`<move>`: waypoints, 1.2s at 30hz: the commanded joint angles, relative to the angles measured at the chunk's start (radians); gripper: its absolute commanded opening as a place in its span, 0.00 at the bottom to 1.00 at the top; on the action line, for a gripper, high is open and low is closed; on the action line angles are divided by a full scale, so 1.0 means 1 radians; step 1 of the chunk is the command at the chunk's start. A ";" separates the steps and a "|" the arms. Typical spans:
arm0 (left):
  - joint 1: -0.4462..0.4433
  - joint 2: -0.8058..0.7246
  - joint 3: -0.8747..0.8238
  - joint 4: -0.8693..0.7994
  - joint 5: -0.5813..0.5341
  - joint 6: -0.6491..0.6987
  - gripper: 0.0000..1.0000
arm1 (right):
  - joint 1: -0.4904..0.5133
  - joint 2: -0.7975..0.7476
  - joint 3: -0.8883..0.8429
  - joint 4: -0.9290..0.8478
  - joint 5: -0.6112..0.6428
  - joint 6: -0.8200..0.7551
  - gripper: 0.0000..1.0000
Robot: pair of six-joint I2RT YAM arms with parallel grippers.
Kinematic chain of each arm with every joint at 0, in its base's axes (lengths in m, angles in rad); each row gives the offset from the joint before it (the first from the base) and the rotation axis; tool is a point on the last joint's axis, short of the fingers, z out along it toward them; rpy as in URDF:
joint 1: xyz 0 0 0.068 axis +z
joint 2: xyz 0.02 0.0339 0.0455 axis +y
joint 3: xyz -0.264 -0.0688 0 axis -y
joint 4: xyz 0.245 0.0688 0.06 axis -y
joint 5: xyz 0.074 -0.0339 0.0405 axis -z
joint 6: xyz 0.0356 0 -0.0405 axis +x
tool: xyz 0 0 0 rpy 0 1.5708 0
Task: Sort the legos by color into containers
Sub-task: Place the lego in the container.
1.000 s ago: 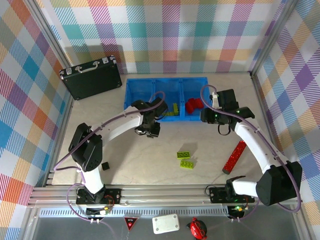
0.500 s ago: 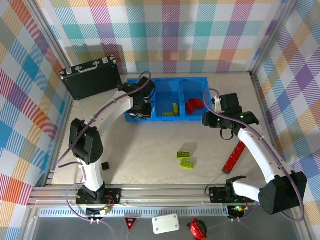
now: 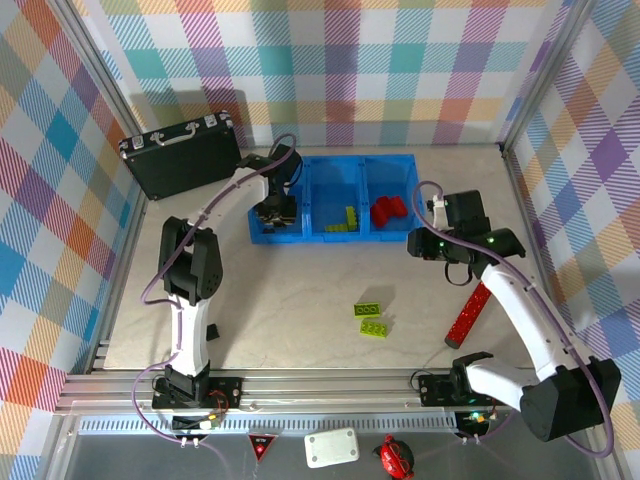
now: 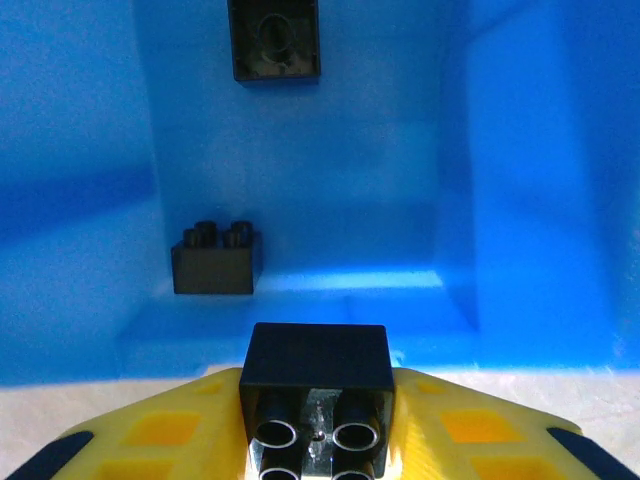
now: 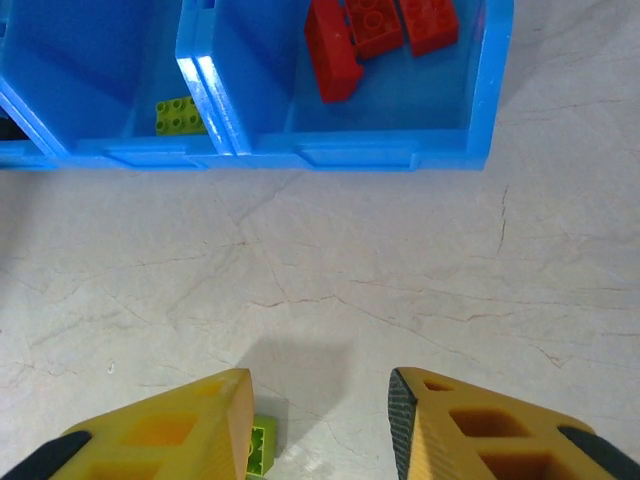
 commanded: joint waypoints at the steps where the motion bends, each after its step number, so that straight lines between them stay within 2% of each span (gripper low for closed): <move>1: 0.028 0.042 0.036 -0.007 0.013 0.012 0.39 | -0.007 -0.031 -0.004 -0.035 -0.021 0.009 0.42; 14: 0.074 0.203 0.129 0.029 0.075 0.009 0.40 | -0.005 -0.057 -0.002 -0.073 -0.048 0.016 0.43; 36: 0.100 0.310 0.225 0.082 0.042 0.003 0.40 | -0.005 -0.114 -0.005 -0.118 -0.040 0.030 0.42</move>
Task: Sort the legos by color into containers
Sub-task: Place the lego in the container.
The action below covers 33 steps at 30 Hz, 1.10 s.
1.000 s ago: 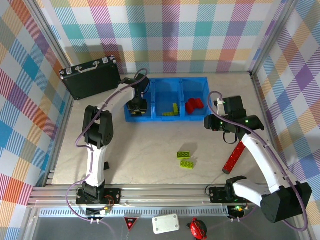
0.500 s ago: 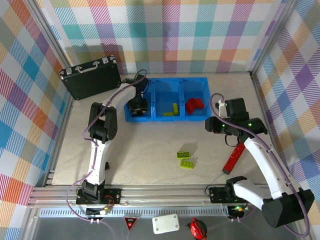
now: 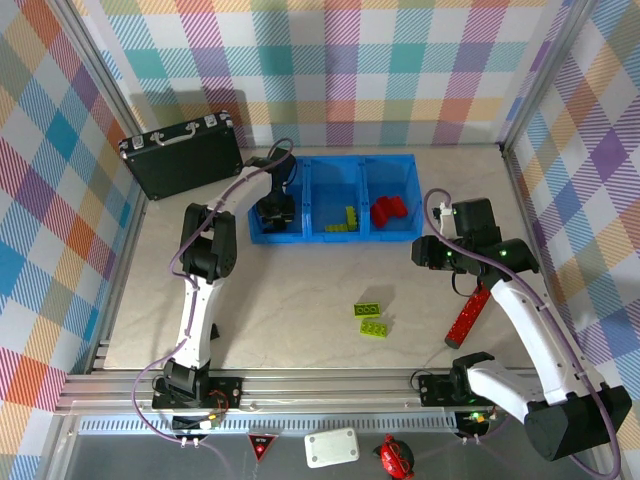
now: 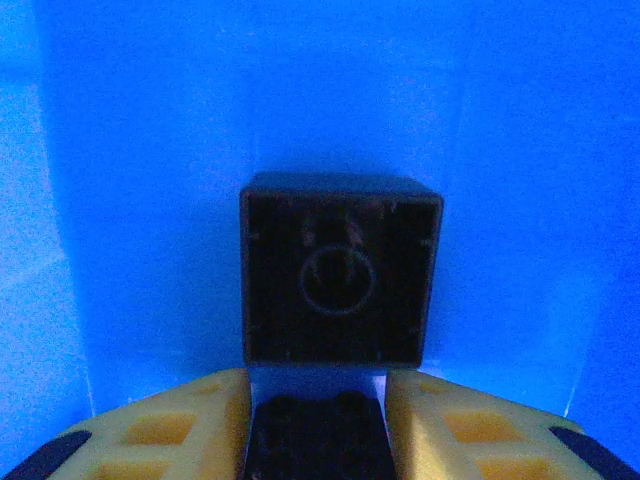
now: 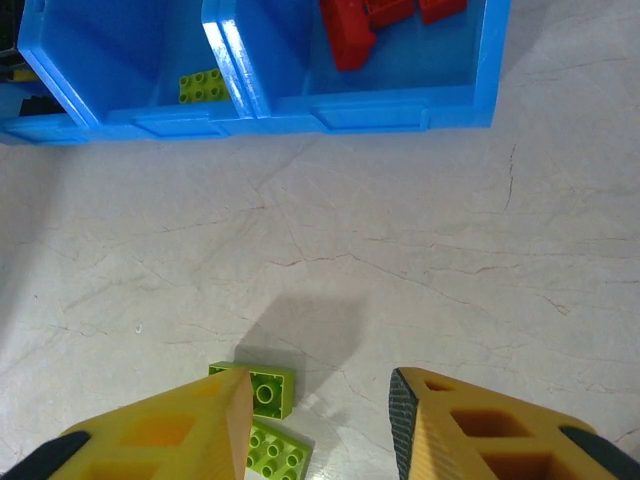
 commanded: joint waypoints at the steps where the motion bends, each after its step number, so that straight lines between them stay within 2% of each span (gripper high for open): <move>1: 0.015 0.032 0.054 0.001 -0.004 0.005 0.40 | -0.005 -0.020 -0.003 -0.021 -0.010 0.011 0.42; 10: 0.016 0.073 0.121 -0.007 0.002 0.008 0.41 | -0.005 -0.030 -0.016 -0.027 -0.007 0.014 0.42; 16: 0.018 0.061 0.121 -0.015 0.008 0.004 0.47 | -0.005 -0.027 -0.017 -0.020 -0.023 0.021 0.42; 33: 0.016 -0.149 0.037 -0.032 0.079 0.000 0.49 | 0.004 0.021 -0.069 0.022 -0.102 0.123 0.43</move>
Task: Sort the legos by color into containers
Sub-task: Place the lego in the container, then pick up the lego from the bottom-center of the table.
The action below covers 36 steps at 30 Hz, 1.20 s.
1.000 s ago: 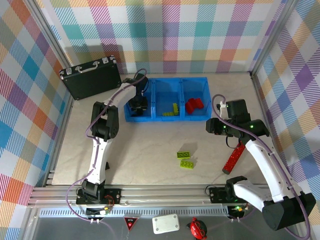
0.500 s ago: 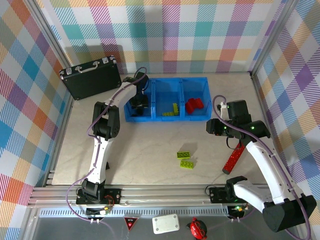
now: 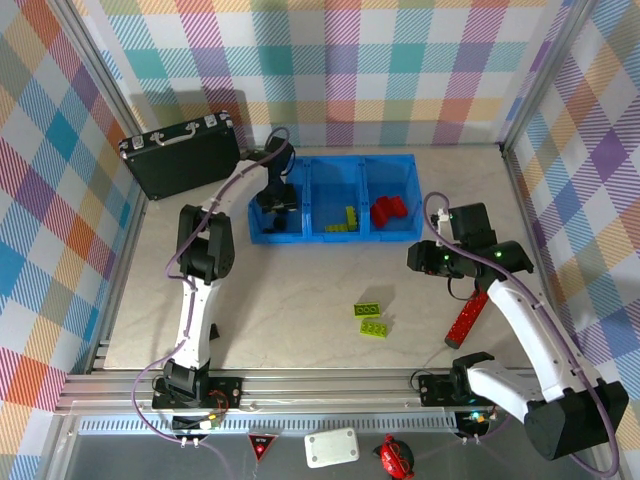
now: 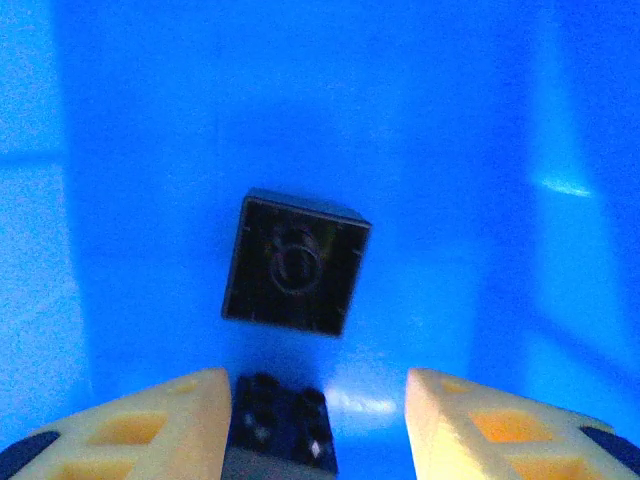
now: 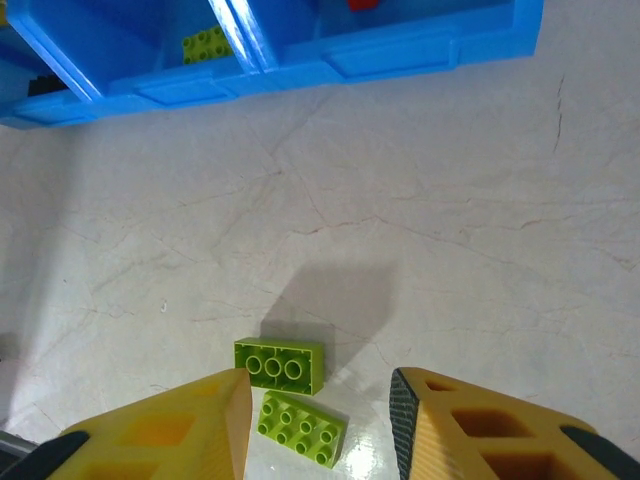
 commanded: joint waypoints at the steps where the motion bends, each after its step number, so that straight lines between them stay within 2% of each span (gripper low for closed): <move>1: 0.011 -0.107 -0.023 -0.033 0.031 0.001 0.49 | 0.008 0.015 -0.015 0.014 -0.029 0.044 0.43; 11: 0.012 -0.272 -0.135 -0.056 0.029 0.048 0.50 | 0.118 0.092 -0.054 0.036 0.014 0.122 0.43; 23: 0.022 -0.481 -0.298 -0.093 -0.039 0.110 0.52 | 0.364 0.311 -0.016 0.057 0.139 0.261 0.48; 31: 0.053 -0.591 -0.431 -0.091 -0.106 0.160 0.52 | 0.469 0.423 0.036 0.053 0.207 0.340 0.57; 36: 0.074 -0.654 -0.526 -0.054 -0.152 0.193 0.52 | 0.508 0.481 0.054 0.055 0.242 0.381 0.66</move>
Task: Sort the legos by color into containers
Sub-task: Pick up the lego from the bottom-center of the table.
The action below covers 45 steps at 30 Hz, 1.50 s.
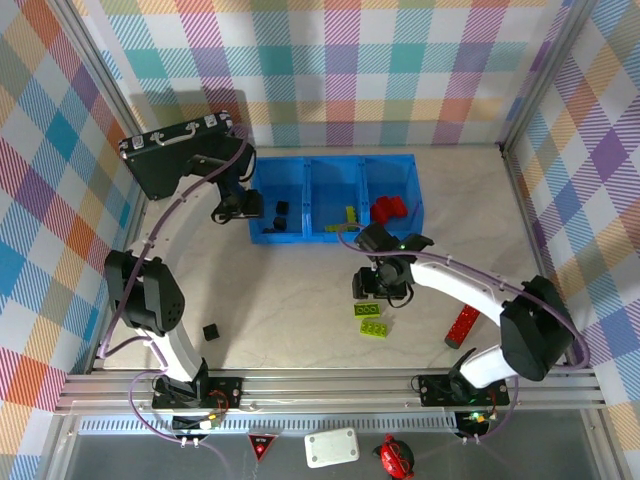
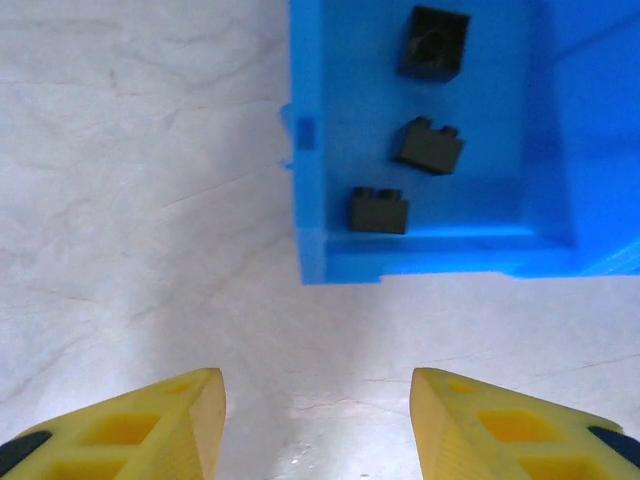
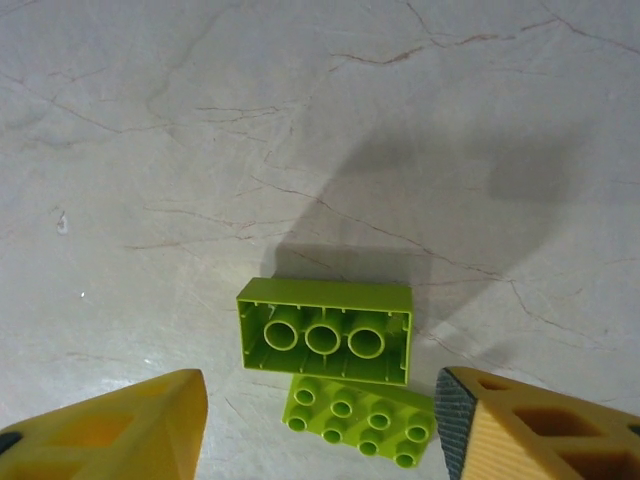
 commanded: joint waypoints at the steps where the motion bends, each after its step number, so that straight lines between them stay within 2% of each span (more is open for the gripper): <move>1: 0.020 -0.067 -0.060 0.009 -0.059 0.042 0.52 | 0.026 0.038 0.030 -0.008 0.047 0.052 0.68; 10: 0.025 -0.154 -0.239 0.178 -0.026 0.028 0.51 | 0.081 0.145 0.059 -0.008 0.069 0.095 0.76; 17: 0.025 -0.166 -0.302 0.219 -0.046 0.054 0.51 | 0.113 0.210 0.072 -0.018 0.097 0.116 0.78; 26: 0.025 -0.144 -0.311 0.230 -0.016 0.054 0.51 | 0.127 0.216 0.053 -0.028 0.118 0.139 0.77; 34: 0.025 -0.143 -0.313 0.232 -0.025 0.057 0.51 | 0.131 0.162 0.073 -0.069 0.154 0.146 0.77; 40: 0.025 -0.139 -0.311 0.230 -0.029 0.057 0.51 | 0.130 0.113 0.059 -0.082 0.187 0.161 0.81; 45: 0.025 -0.138 -0.313 0.230 -0.028 0.059 0.51 | 0.130 0.145 0.039 -0.066 0.169 0.162 0.83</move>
